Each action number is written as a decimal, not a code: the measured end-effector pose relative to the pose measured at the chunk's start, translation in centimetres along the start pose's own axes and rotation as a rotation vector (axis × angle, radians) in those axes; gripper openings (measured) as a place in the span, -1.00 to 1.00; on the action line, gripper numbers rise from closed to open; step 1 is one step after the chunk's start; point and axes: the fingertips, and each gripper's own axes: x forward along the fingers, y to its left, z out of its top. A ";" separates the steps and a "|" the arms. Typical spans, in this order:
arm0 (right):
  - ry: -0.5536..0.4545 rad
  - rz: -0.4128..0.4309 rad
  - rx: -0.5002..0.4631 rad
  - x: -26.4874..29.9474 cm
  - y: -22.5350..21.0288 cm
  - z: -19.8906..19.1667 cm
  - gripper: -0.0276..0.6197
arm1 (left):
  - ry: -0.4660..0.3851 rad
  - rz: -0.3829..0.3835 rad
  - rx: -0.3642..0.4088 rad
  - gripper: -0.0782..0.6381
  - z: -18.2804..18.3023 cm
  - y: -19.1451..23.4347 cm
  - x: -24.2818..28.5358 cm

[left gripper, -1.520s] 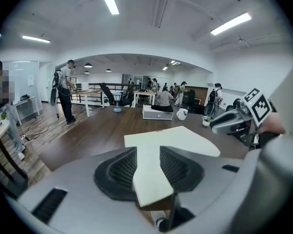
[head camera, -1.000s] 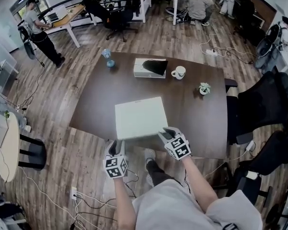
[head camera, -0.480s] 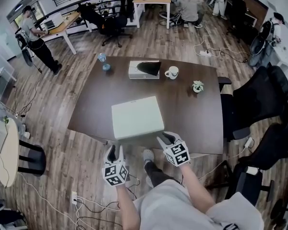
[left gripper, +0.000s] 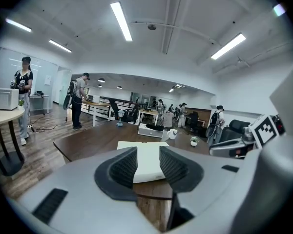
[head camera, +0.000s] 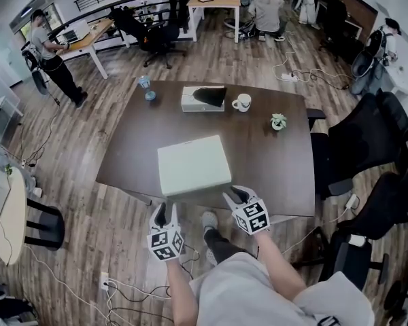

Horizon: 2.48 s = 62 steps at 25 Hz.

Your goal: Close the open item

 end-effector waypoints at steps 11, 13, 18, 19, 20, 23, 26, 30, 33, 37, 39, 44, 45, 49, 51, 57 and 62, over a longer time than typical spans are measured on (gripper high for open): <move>0.000 0.006 0.025 -0.6 0.0 -0.8 -0.62 | 0.000 0.020 -0.002 -0.58 -0.4 -0.4 -0.2; -0.006 0.001 0.032 -0.8 0.0 -0.8 -0.65 | -0.003 0.021 -0.003 -0.62 -0.4 -0.4 -0.3; -0.017 -0.005 0.034 -1.0 0.0 -0.7 -0.74 | -0.019 0.023 -0.007 -0.69 0.1 -0.3 -0.5; -0.019 -0.006 0.034 -1.0 0.0 -0.6 -0.75 | -0.023 0.021 -0.010 -0.71 0.2 -0.2 -0.5; -0.021 -0.007 0.035 -1.0 0.0 -0.5 -0.76 | -0.027 0.020 -0.013 -0.72 0.3 -0.2 -0.6; -0.026 -0.008 0.035 -1.2 0.3 -0.2 -0.81 | -0.028 0.019 -0.017 -0.75 0.3 -0.2 -0.9; -0.027 -0.010 0.035 -1.4 0.6 -0.2 -0.84 | -0.013 0.029 0.014 -0.76 0.0 -0.2 -1.2; -0.021 -0.004 0.029 -1.6 1.0 -0.3 -0.89 | 0.002 0.023 0.031 -0.76 -0.2 -0.5 -1.4; -0.026 0.005 0.025 -1.6 1.1 -0.1 -0.90 | 0.001 -0.001 0.009 -0.76 -0.2 -0.9 -1.5; -0.032 0.016 0.027 -1.6 1.4 0.0 -0.90 | -0.001 -0.006 -0.008 -0.77 -0.1 -0.7 -1.8; -0.033 0.020 0.029 -1.5 1.6 -0.2 -0.90 | -0.001 -0.005 -0.009 -0.77 -0.1 -0.7 -1.8; -0.034 0.016 0.035 -1.7 1.3 -0.6 -0.90 | 0.018 -0.013 -0.009 -0.77 -0.7 -1.2 -1.7; -0.034 0.014 0.036 -1.8 1.2 -0.7 -0.90 | 0.024 -0.014 -0.010 -0.77 -0.8 -1.3 -1.6; -0.037 0.003 0.036 -2.1 0.7 -0.8 -0.90 | 0.038 -0.003 -0.010 -0.77 -0.9 -1.3 -1.5; -0.037 -0.002 0.036 -2.1 0.5 -0.7 -0.90 | 0.034 0.004 0.003 -0.77 -0.7 -1.4 -1.4; -0.038 -0.001 0.033 -2.2 0.5 -0.5 -0.90 | 0.053 -0.010 0.016 -0.77 -0.8 -1.7 -1.3; -0.035 0.007 0.037 -1.9 0.7 -0.6 -0.90 | 0.059 -0.027 0.018 -0.77 -1.0 -1.8 -1.1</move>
